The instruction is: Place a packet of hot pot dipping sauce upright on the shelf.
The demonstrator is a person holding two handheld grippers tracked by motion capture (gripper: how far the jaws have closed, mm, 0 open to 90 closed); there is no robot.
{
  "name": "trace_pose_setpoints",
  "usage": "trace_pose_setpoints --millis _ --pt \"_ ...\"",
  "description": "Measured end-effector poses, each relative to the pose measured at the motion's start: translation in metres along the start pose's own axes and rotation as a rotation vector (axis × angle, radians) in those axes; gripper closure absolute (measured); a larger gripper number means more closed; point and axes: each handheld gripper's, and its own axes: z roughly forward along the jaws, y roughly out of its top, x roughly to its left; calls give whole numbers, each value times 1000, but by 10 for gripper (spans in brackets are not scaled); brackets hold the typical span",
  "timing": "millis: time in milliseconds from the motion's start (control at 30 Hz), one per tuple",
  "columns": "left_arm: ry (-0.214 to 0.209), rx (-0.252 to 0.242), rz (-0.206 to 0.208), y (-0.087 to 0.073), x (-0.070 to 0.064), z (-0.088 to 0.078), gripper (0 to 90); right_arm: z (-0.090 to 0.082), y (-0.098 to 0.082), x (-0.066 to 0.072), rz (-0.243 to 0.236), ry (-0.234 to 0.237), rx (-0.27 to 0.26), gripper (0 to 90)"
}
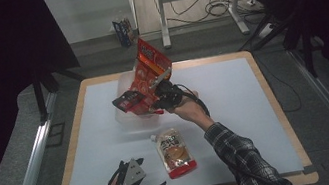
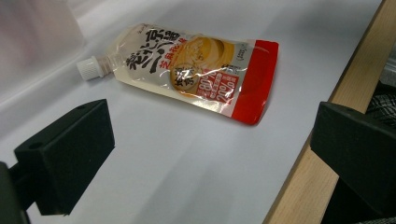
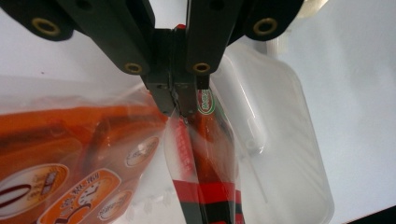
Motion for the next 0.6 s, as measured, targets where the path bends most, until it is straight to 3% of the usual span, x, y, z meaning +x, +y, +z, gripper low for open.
trace_pose_setpoints --millis 600 --pt "2 6 8 0 -1 1 0 21 3 3 21 16 -6 881"
